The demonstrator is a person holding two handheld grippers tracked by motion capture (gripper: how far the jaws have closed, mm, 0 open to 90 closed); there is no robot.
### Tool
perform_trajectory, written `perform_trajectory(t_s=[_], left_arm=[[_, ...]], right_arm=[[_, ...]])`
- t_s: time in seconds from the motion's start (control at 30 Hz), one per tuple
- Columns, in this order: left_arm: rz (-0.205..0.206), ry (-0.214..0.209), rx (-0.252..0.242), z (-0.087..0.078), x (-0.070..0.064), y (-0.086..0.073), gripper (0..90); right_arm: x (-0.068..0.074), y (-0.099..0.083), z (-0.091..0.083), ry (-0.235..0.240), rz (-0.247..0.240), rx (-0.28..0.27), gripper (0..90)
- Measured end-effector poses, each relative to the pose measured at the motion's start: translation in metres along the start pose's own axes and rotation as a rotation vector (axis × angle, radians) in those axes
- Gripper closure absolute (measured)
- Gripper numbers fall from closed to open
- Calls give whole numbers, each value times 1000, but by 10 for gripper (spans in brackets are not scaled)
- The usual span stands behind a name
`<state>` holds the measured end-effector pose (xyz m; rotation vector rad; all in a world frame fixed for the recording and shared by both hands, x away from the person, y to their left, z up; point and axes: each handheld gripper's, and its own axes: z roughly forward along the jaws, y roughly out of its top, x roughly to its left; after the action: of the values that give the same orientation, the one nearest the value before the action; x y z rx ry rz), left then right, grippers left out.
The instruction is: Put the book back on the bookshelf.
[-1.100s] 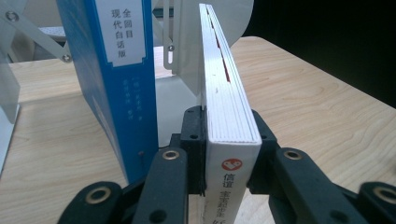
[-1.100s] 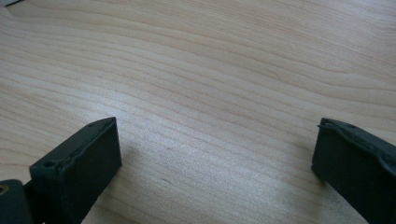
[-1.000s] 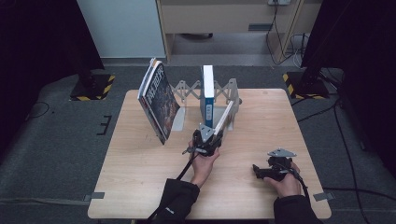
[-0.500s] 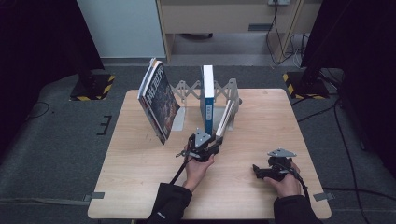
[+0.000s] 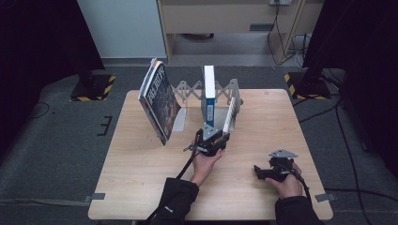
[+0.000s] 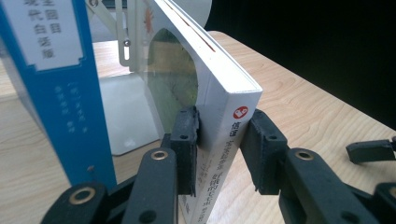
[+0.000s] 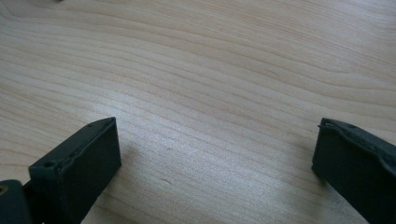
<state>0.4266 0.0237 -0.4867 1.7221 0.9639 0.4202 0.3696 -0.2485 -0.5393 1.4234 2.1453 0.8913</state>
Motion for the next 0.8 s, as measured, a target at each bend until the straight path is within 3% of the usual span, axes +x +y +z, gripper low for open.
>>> perform_trajectory(t_s=[0.2,0.6,0.8], left_arm=[[-20,-16,0,8,6,3,652],[39,-61,45,-3,0,-2,663],[21,-63,40,4,0,1,680]], right_arm=[[0,0,0,1,-1,2,9],[0,0,0,1,-1,2,8],[0,0,0,1,-1,3,7]])
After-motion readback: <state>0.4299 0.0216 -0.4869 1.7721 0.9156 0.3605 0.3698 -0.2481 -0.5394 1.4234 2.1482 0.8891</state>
